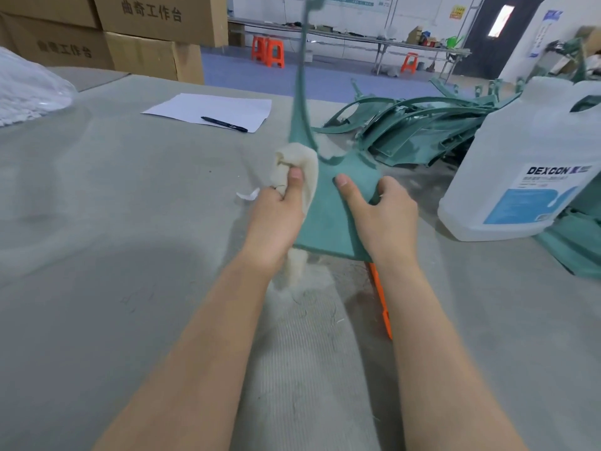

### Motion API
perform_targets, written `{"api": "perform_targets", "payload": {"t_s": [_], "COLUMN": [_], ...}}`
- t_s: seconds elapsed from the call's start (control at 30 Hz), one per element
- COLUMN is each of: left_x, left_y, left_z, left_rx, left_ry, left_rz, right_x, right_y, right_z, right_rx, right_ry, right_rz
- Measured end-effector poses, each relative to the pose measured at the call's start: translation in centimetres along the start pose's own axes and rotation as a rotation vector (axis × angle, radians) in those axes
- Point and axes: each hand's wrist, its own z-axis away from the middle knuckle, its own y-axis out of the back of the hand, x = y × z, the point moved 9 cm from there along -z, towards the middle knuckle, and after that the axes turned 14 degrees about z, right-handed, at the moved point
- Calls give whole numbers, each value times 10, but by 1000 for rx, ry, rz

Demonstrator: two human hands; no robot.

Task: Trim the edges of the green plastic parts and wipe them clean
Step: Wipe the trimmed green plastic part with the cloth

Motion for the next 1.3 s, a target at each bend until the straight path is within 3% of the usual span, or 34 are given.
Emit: {"api": "perform_targets", "payload": {"t_s": [0.17,0.37,0.47,0.7,1.1,1.3], "left_x": [4,3,-6,-11,-8,-1], "left_y": [33,40,48,10,-4,-12], "left_z": [-14,-19,-22,-18,-12,-2], "left_rx": [109,104,156,-64,-161,-175], "left_ry": [33,35,100,127,112,87], "left_rz": [190,289,432,520,426,417], "right_x": [-25,-17,-18,-5,4,7], "right_y": [-21,-36,-40,-21,-14,-15], "right_z": [9,15,20,8,3,1], "right_rx": [-157,-457,-517,-345,-164,-196], "right_ry": [167,162,161,77,-40,-52], "right_rz": [15,117,108,126,32,-56]}}
